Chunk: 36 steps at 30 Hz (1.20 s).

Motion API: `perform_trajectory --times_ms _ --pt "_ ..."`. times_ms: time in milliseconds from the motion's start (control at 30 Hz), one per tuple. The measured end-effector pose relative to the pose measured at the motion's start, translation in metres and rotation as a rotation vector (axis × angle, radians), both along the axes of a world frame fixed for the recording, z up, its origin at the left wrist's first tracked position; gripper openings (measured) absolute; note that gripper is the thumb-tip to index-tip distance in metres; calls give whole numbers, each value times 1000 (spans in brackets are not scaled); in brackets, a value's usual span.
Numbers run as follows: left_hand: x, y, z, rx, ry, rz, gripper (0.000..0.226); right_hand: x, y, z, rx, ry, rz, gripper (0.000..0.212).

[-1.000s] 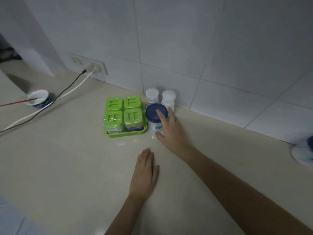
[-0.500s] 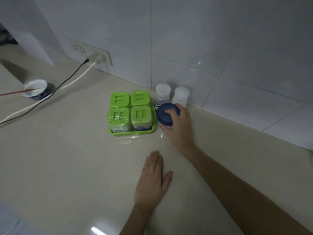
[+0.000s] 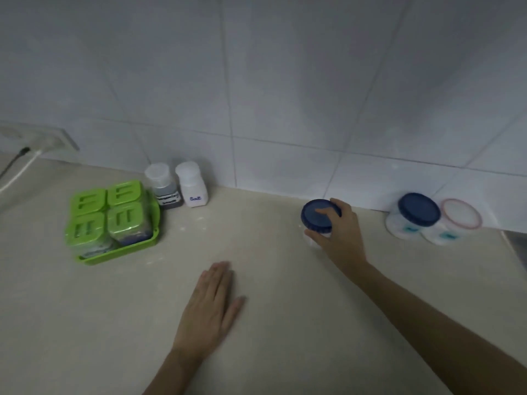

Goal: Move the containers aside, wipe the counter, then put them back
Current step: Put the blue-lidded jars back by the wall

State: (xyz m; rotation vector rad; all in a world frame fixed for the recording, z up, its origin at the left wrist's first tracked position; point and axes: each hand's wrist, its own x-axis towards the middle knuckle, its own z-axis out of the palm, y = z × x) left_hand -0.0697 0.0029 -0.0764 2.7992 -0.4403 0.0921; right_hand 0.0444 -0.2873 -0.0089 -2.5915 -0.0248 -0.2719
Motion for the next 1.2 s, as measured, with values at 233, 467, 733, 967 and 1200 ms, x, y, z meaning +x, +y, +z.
perform_trajectory --times_ms 233,467,733,967,1200 --pt "13 -164 24 -95 7 -40 70 5 -101 0 -336 -36 -17 50" --pt "6 -206 -2 18 146 40 72 22 -129 0 -507 -91 64 50" --pt "1 -214 -17 16 104 103 68 41 -145 -13 -577 -99 21 45" --pt "2 -215 -11 26 132 103 61 34 -140 -6 -552 18 60 60" --pt "-2 -174 6 107 87 60 55 -21 -99 0 -458 93 167 66"
